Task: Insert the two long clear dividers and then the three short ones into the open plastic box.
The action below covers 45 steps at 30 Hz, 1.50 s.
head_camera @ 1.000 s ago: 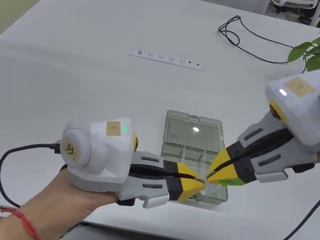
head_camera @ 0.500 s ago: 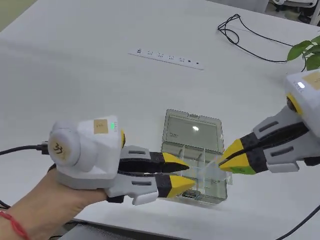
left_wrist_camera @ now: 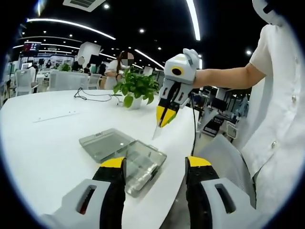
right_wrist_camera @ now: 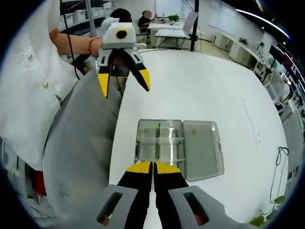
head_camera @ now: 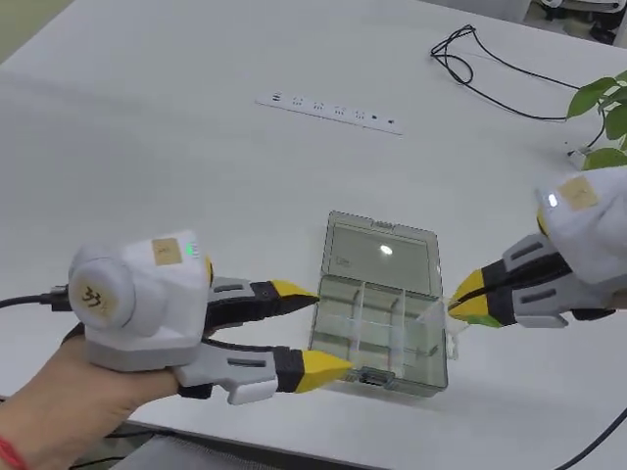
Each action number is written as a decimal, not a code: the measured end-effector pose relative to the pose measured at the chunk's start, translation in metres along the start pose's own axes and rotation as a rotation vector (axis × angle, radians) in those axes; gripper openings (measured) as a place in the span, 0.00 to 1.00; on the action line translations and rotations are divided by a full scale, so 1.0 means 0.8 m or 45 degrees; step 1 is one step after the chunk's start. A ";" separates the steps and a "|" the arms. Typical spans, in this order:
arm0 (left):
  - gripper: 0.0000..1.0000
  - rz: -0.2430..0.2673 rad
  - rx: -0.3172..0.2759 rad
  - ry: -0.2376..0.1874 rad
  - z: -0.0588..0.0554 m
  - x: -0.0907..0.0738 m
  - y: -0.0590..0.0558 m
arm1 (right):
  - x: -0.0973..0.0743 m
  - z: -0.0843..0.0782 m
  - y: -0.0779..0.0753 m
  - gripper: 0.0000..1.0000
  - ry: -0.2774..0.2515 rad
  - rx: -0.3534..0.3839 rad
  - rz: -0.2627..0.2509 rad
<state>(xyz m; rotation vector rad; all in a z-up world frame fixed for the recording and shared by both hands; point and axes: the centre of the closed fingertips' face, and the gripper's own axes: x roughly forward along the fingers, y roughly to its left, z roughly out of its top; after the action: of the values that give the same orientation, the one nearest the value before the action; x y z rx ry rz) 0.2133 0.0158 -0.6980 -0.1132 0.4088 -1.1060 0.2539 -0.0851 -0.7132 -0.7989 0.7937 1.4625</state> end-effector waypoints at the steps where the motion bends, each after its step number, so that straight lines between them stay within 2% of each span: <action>1: 0.50 0.006 -0.007 0.002 -0.001 -0.001 0.001 | 0.002 -0.003 -0.002 0.02 0.010 -0.003 -0.003; 8: 0.60 0.044 -0.027 0.019 -0.010 -0.004 0.010 | 0.022 -0.021 -0.011 0.02 0.044 0.006 0.000; 10: 0.63 0.054 -0.036 0.024 -0.013 -0.004 0.012 | 0.031 -0.031 -0.016 0.02 0.049 0.005 0.002; 15: 0.71 0.071 -0.056 0.029 -0.017 -0.003 0.016 | 0.039 -0.040 -0.019 0.02 0.067 0.016 0.011; 22: 0.72 0.078 -0.062 0.032 -0.020 -0.004 0.017 | 0.048 -0.047 -0.024 0.02 0.076 0.027 0.016; 31: 0.75 0.080 -0.063 0.026 -0.020 -0.005 0.016 | 0.054 -0.048 -0.021 0.02 0.096 0.031 0.025; 45: 0.77 0.085 -0.061 0.013 -0.019 -0.006 0.017 | 0.067 -0.058 -0.024 0.02 0.070 0.084 0.056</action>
<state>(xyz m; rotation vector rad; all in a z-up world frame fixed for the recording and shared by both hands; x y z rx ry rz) 0.2170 0.0279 -0.7141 -0.1352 0.4453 -1.0314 0.2719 -0.0955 -0.7836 -0.7788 0.9011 1.4509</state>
